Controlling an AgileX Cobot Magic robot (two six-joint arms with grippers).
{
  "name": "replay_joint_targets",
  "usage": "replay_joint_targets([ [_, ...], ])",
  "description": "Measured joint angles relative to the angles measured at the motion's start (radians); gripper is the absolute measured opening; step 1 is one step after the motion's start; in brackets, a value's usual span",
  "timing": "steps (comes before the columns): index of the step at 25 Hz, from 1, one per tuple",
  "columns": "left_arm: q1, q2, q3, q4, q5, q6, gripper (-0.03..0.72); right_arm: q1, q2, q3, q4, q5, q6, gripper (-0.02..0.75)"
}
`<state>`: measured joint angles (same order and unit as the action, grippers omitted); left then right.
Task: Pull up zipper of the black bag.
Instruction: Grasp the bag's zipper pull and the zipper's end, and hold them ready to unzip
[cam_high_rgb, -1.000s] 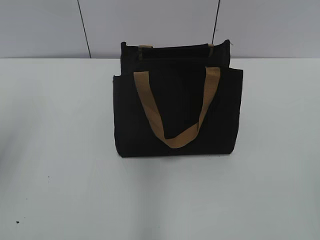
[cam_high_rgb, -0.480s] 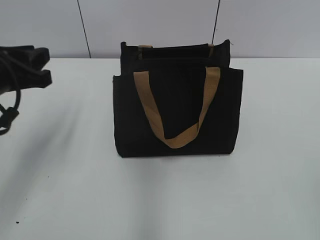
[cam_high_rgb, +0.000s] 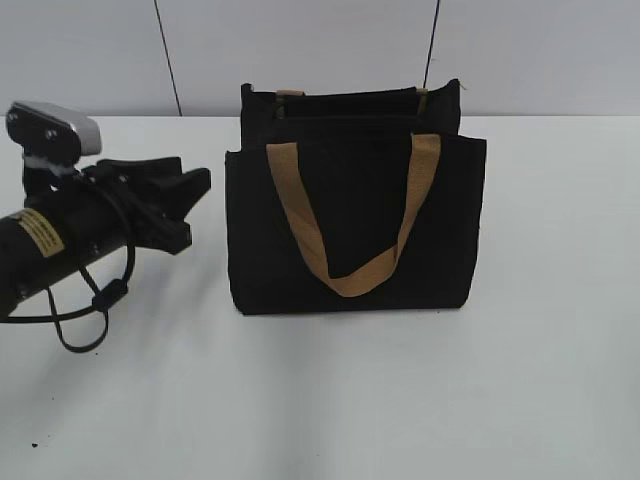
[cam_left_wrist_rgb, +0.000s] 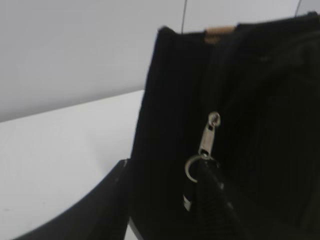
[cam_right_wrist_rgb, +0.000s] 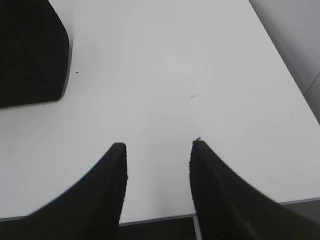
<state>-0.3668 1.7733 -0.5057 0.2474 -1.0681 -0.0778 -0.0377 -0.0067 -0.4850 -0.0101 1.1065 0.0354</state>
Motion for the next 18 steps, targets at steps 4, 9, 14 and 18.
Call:
replay_joint_targets([
  [4,0.000,0.103,-0.001,0.085,-0.045,-0.030,0.360,0.000,0.000,0.000,0.000,0.001,0.000,0.326],
  [9,0.000,0.143,-0.004,0.112,-0.046,-0.044,0.368,0.000,0.000,0.000,0.000,0.001,0.000,0.326],
  [14,0.000,0.196,-0.059,0.172,-0.045,-0.045,0.368,0.000,0.000,0.000,0.000,0.001,0.000,0.326],
  [18,0.000,0.240,-0.132,0.231,-0.008,-0.045,0.368,0.000,0.000,0.000,0.000,0.001,0.000,0.326],
])
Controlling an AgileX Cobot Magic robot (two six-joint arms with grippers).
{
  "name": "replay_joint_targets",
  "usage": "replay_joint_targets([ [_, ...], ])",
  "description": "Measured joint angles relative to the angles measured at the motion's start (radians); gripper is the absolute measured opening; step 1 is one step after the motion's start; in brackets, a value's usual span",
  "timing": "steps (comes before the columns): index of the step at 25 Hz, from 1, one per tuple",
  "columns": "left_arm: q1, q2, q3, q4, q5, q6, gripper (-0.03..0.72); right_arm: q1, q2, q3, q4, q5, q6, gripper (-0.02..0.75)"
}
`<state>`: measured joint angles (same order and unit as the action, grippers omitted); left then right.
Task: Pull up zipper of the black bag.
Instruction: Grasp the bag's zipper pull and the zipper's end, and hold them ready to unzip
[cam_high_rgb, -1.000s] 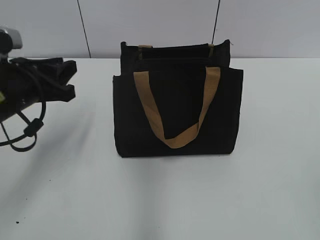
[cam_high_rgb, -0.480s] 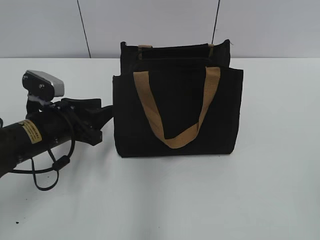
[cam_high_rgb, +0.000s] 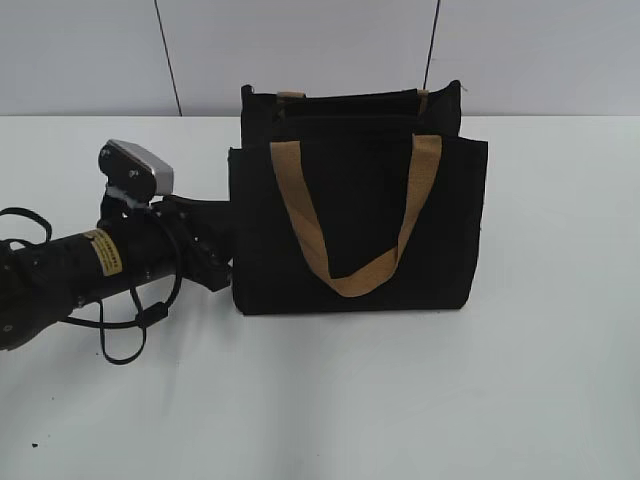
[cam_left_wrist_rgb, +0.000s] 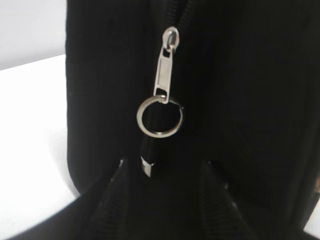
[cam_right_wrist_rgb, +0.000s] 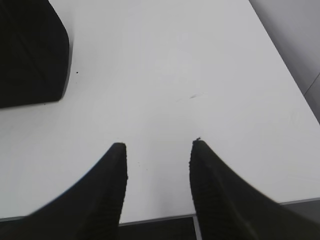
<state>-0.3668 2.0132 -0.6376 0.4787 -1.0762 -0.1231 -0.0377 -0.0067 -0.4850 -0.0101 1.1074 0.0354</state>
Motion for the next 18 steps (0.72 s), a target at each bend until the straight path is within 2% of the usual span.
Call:
replay_joint_targets([
  [10,0.000,0.042,-0.115,0.034,0.080,0.000,0.363,0.000,0.000,0.000,0.000,-0.001,0.000,0.326],
  [18,0.000,0.048,-0.149,0.039,0.189,-0.001,0.321,0.000,0.000,0.000,0.000,-0.001,0.000,0.326],
])
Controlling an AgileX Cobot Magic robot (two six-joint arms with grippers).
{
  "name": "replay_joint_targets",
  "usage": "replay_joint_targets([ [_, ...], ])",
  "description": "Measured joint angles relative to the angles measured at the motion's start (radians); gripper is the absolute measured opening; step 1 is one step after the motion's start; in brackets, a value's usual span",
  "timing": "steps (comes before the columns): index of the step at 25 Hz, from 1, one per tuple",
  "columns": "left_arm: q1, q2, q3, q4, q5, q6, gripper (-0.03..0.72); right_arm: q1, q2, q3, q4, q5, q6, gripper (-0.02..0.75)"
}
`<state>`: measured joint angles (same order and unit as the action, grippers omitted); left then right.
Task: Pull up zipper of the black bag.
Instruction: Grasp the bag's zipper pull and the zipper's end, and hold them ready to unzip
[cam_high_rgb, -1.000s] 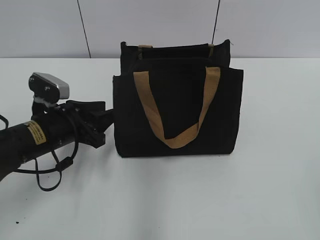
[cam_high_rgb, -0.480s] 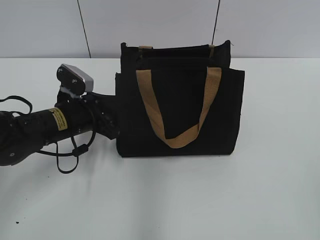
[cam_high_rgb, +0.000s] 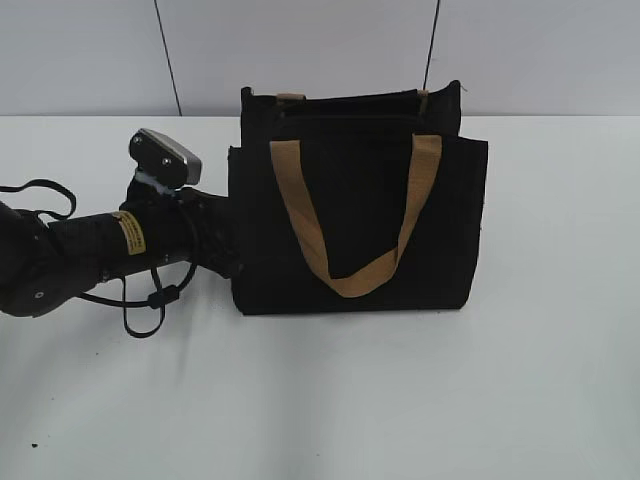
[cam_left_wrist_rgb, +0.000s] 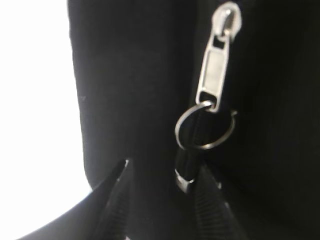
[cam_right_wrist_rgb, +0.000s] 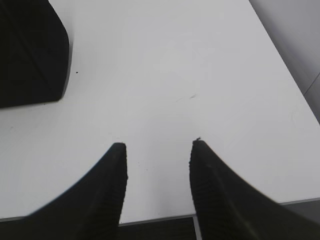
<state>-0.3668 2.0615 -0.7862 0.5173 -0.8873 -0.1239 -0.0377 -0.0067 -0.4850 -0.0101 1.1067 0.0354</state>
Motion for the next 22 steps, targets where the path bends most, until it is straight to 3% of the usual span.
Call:
replay_joint_targets([
  [8,0.000,0.007,-0.002,0.033,-0.070,0.000,0.252,0.000,0.000,0.000,0.000,0.000,0.000,0.326],
  [18,0.000,0.007,-0.021,0.041,-0.059,0.000,0.232,0.000,0.000,0.000,0.000,0.000,0.000,0.326],
  [22,0.000,0.007,-0.021,0.056,-0.004,0.000,0.118,0.000,0.000,0.000,0.000,0.000,0.000,0.326],
])
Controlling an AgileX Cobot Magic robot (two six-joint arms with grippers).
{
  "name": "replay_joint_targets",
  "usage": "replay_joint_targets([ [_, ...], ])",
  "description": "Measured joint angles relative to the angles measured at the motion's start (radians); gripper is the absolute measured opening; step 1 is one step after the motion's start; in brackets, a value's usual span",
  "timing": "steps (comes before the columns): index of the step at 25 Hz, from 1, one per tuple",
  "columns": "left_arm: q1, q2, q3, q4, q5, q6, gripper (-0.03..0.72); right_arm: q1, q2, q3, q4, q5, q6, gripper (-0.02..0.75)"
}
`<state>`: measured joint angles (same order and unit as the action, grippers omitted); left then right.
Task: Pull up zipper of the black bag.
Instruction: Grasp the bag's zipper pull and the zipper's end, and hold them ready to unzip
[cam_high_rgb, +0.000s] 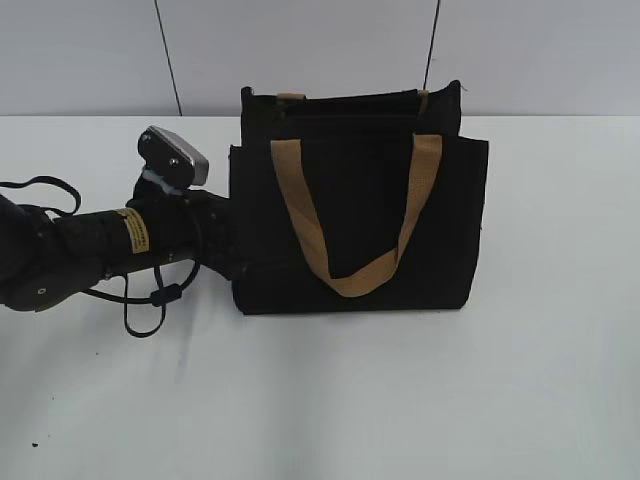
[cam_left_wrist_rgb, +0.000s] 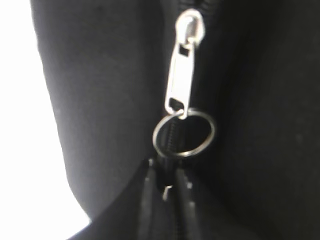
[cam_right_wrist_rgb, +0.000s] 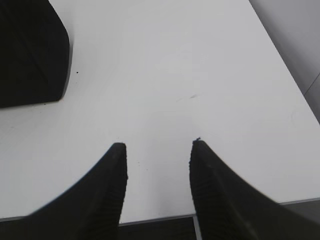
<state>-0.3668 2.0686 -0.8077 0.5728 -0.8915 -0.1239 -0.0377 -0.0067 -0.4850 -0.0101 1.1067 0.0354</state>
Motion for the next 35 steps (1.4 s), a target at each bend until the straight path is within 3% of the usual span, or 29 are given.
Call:
replay_joint_targets([
  [3,0.000,0.000,-0.001,0.009,0.009,0.000,0.029,0.000,0.000,0.000,0.000,0.000,0.000,0.326],
  [11,0.000,-0.020,0.005,-0.020,0.005,0.000,0.029,0.000,0.000,0.000,0.000,0.000,0.000,0.326],
  [16,0.014,-0.213,0.033,-0.086,0.078,0.000,0.029,0.000,0.000,0.000,0.000,0.000,0.000,0.326],
  [23,0.016,-0.464,0.033,-0.086,0.273,0.000,0.029,0.000,0.000,0.000,0.000,0.000,0.000,0.326],
  [30,0.016,-0.571,0.034,0.019,0.383,-0.024,0.029,0.000,0.000,0.000,0.000,0.000,0.000,0.326],
  [35,0.016,-0.636,0.034,0.207,0.392,-0.221,0.029,0.000,0.000,0.000,0.000,0.000,0.000,0.326],
])
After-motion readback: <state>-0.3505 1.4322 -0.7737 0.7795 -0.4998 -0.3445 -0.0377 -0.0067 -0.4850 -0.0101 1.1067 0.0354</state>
